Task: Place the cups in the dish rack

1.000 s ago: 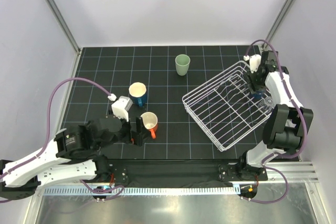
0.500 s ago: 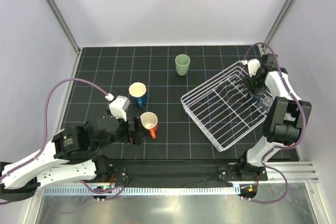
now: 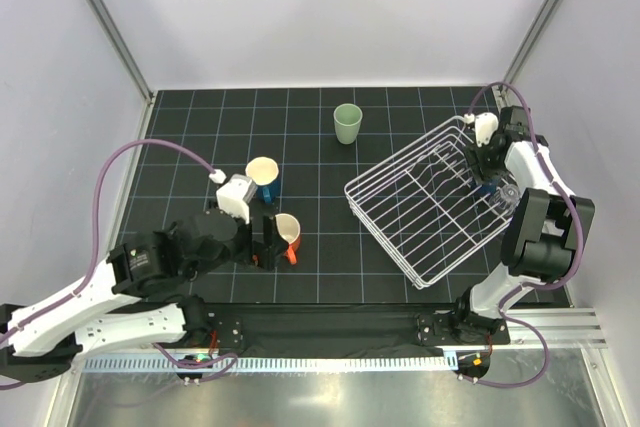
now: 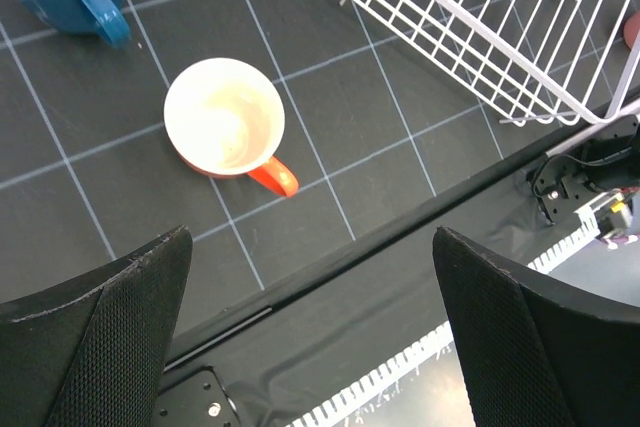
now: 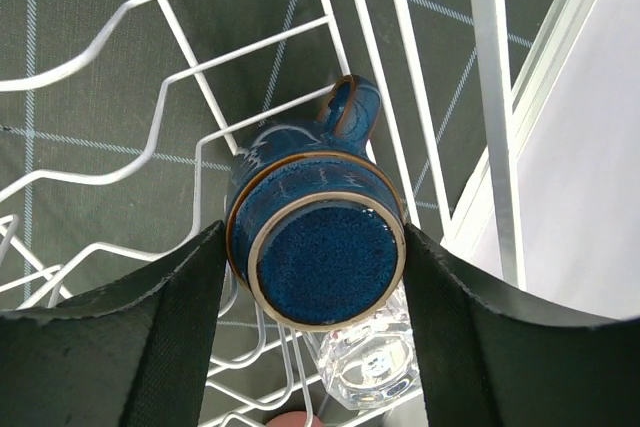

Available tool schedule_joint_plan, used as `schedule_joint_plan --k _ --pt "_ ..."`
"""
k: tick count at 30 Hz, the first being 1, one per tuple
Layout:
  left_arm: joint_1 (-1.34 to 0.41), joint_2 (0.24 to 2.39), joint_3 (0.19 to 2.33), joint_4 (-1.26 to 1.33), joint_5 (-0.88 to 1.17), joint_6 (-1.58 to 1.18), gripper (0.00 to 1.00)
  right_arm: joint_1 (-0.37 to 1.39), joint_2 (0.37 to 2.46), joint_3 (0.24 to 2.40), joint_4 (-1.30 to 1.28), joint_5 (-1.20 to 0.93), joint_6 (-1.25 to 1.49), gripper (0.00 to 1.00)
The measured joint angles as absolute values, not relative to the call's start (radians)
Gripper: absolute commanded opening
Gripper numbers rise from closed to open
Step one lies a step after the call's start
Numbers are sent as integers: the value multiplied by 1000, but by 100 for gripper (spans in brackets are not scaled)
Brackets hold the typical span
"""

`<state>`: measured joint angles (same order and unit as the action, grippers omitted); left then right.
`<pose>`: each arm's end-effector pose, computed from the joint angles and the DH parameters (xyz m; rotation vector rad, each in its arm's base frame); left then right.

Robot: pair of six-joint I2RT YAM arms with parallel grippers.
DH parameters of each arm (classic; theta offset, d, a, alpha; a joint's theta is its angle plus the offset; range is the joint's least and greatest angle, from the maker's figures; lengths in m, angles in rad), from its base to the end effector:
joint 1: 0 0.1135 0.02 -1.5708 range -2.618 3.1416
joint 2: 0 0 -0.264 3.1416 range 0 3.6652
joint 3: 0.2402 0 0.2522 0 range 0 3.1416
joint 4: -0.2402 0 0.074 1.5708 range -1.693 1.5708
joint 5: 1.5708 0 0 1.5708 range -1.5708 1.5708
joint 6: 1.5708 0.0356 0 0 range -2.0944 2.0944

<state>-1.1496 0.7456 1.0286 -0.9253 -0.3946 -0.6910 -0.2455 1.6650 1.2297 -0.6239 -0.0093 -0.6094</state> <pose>0.0657 -0.1131 0.3546 0.2872 2.2050 -0.6139 0.3356 -0.0837 0.2319 -0.4842 2.6142 -0.2770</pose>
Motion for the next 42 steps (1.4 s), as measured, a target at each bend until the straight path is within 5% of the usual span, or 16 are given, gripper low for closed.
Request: schedule_joint_plan --k 9,24,28,29,36,42 --pt "-1102 821 1098 -925 -385 -636 100 -245 1627 1196 -599 43 -558 85" --pt "-976 942 1214 -937 -305 -617 100 -169 1586 1336 -677 54 -334 86" --pt "-940 1008 1239 -939 -262 -629 100 -78 1544 1361 -695 69 -246 87" --pt "-929 1024 1244 -942 -254 -636 100 -38 1531 1363 -700 81 -227 99" --pt "-817 1135 1281 -1021 -226 -715 100 294 1490 1409 -754 88 -65 100" --pt "-770 1240 1294 -1088 -235 -786 98 380 1441 1452 -814 78 113 100"
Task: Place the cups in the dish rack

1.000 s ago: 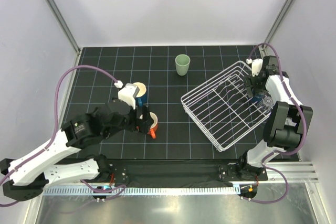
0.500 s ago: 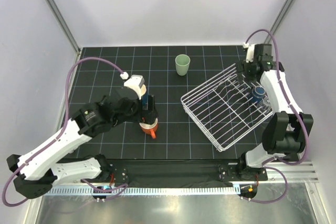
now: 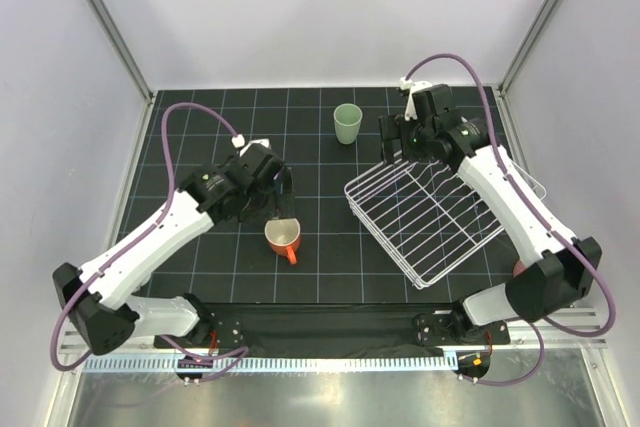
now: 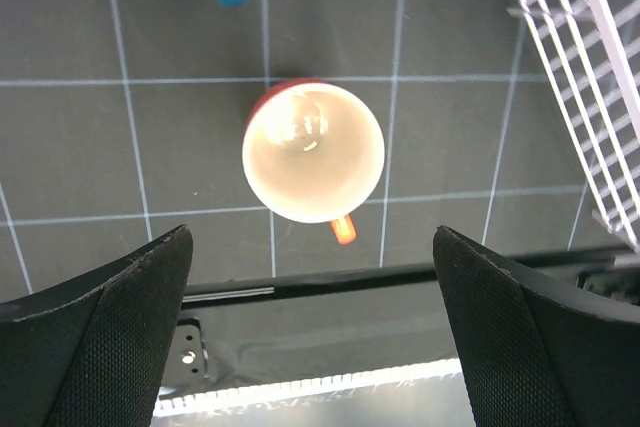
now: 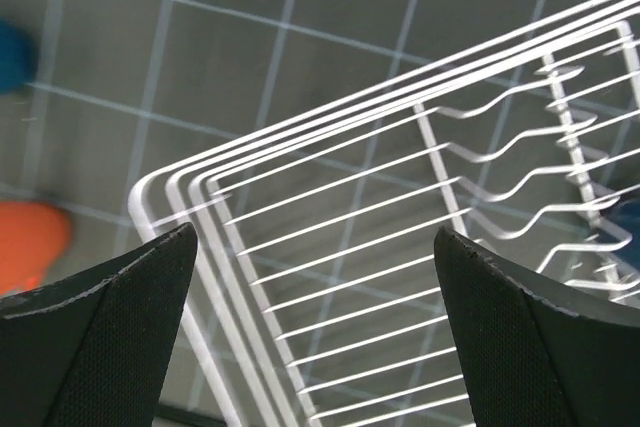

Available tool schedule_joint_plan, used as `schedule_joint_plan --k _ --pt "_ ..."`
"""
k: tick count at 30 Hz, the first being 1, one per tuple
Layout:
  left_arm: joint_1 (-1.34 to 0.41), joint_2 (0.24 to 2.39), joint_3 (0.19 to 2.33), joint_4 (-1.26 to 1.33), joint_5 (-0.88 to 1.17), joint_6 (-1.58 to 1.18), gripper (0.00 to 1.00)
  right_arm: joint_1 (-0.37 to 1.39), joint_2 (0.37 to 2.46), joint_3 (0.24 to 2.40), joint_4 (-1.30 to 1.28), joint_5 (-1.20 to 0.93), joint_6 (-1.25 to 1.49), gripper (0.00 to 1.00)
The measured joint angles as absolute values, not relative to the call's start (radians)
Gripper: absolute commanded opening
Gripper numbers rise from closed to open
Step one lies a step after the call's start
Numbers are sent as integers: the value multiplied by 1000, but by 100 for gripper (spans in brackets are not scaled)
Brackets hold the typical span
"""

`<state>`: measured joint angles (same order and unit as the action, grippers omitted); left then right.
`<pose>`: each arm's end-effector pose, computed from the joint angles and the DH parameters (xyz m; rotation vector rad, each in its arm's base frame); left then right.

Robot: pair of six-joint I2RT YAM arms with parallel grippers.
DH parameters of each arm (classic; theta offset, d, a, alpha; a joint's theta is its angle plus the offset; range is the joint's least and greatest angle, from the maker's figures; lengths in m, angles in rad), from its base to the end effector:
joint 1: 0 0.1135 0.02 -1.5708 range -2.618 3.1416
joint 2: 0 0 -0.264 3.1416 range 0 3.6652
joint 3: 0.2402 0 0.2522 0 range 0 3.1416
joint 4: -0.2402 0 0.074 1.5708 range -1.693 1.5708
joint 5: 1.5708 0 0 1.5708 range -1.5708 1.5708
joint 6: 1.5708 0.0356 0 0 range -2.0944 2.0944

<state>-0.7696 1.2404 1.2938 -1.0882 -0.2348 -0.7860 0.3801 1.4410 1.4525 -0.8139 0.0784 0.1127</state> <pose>0.1718 -0.1550 0.3428 -0.1049 2.5845 -0.2809 0.2854 0.1110 0.3594 -0.2792 2.3583 0.1438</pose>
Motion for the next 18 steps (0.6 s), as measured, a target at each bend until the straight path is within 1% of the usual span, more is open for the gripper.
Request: schedule_joint_plan --k 2,3,5,9,12,18 --pt "-748 1267 1302 -1094 -242 -805 96 384 1406 1452 -834 56 147 100" --pt "-727 1280 1308 -1093 -244 -811 93 384 1391 1452 -847 22 154 100" --pt "-672 1301 1318 -1078 -241 -817 90 383 1368 1452 -876 -31 165 100" --pt "-553 1338 1319 -1022 -202 -818 84 382 1358 1451 -919 -45 200 100" --pt "-500 1372 1321 -986 -182 -806 82 369 1329 1434 -923 -61 218 100" --pt "-463 1464 1354 -952 -155 -755 82 354 1257 1417 -928 -155 236 98"
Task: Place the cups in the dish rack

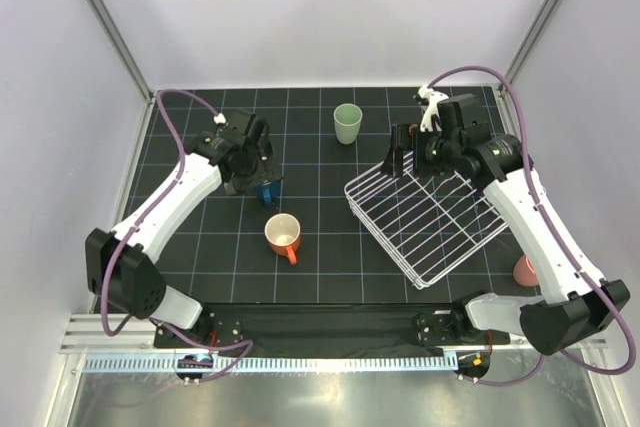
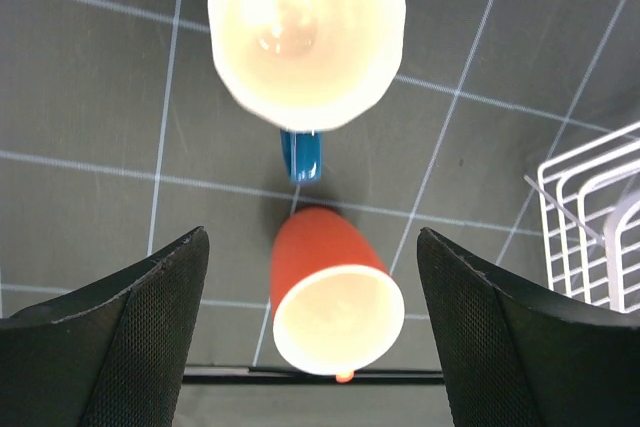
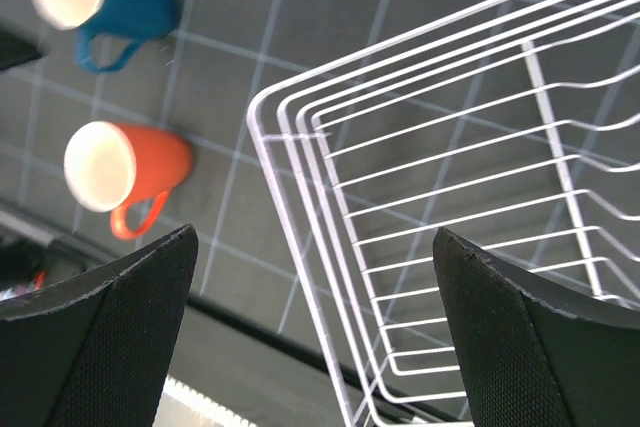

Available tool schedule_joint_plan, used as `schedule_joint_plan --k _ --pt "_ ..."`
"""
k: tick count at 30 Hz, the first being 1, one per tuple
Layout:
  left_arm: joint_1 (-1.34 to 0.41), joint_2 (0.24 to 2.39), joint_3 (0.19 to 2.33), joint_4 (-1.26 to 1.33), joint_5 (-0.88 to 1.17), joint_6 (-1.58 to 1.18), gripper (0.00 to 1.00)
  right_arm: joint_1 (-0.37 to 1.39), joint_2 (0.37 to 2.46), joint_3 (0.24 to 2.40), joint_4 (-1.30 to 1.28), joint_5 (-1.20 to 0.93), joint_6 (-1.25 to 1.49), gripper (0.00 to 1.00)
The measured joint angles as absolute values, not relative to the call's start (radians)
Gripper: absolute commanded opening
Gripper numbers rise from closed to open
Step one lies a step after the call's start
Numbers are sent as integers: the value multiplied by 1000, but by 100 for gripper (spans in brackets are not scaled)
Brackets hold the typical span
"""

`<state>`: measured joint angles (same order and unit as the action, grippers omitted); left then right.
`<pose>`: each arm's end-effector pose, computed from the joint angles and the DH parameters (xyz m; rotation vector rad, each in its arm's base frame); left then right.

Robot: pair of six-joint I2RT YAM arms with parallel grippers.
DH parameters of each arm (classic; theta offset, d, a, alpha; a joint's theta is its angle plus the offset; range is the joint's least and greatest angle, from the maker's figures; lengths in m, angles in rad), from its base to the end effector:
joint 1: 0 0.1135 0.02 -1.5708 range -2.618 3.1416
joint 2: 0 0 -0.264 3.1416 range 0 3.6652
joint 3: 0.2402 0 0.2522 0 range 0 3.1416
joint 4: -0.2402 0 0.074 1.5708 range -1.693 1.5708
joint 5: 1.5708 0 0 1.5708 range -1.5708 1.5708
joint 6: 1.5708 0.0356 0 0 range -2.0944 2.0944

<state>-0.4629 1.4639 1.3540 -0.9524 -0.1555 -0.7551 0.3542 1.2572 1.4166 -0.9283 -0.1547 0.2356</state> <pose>0.2665 -0.1268 0.3134 -0.4354 2.5932 -0.2228 0.2320 0.0916 0.3868 -0.2187 2.3670 0.4689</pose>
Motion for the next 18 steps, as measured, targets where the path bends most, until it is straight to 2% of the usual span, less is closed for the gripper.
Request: schedule_joint_plan --k 8,13,16,18 --pt "-418 1532 1379 -930 -146 -709 82 354 1205 1405 -946 -221 235 97" --pt "-382 1544 1393 -924 -145 -694 77 354 1197 1405 -976 -232 236 97" --pt "-366 1563 1405 -917 -145 -691 72 354 1197 1404 -985 -249 241 85" --pt "-355 1577 1405 -909 -144 -690 66 354 1197 1401 -996 -263 250 83"
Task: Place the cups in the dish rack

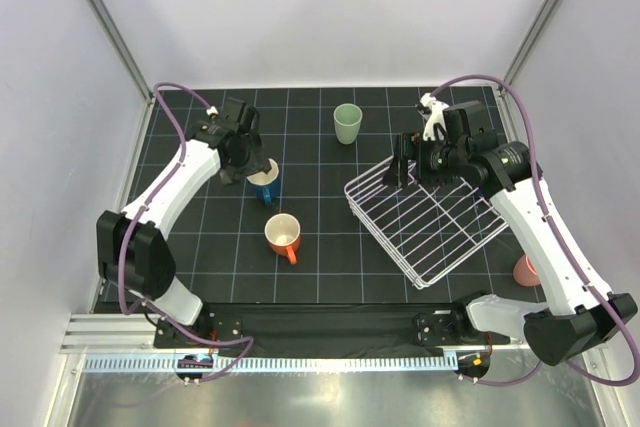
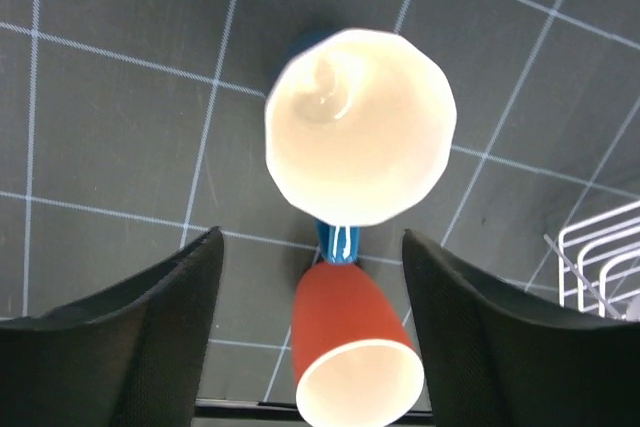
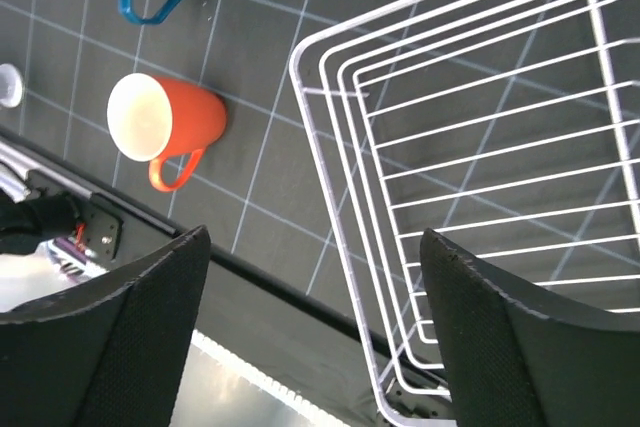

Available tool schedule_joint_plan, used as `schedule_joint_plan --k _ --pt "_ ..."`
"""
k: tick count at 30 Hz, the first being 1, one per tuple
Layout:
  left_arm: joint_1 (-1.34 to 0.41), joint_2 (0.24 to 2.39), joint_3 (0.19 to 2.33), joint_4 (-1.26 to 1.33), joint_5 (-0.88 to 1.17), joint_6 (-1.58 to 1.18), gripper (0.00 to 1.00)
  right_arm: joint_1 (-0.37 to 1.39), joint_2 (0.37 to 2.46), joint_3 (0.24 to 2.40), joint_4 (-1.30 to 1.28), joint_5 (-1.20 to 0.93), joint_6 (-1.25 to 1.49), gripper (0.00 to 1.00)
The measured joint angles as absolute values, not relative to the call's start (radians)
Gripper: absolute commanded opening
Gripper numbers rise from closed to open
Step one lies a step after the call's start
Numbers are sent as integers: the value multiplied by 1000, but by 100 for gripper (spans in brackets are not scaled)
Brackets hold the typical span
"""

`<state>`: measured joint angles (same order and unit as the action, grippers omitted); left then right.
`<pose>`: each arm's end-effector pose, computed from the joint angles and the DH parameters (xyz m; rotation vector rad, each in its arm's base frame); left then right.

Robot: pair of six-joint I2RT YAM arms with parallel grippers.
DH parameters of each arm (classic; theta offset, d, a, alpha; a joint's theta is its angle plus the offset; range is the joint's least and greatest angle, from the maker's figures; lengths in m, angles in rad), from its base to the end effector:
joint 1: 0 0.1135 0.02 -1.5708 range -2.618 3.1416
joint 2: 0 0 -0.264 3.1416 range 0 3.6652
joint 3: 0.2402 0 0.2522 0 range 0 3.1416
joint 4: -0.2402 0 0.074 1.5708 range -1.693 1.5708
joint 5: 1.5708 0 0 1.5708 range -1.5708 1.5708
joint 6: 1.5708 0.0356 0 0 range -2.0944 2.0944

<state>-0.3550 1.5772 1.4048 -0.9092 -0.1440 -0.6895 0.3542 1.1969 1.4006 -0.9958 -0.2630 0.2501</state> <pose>0.3062 -0.1081 0.2982 -0.4868 2.5980 -0.1639 0.2101 0.0876 0.3904 -0.2556 2.3968 0.5978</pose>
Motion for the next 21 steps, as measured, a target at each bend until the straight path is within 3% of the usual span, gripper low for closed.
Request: schedule_joint_plan --k 6,13,21 --pt "-310 1632 1405 -886 -131 -673 50 374 1176 1351 -1008 -307 287 81" --pt "-270 1713 1405 -875 -122 -643 47 435 1176 1325 -1027 -348 311 81" --pt "-266 1761 1397 -834 -58 -627 12 444 1179 1326 -1028 -363 374 81"
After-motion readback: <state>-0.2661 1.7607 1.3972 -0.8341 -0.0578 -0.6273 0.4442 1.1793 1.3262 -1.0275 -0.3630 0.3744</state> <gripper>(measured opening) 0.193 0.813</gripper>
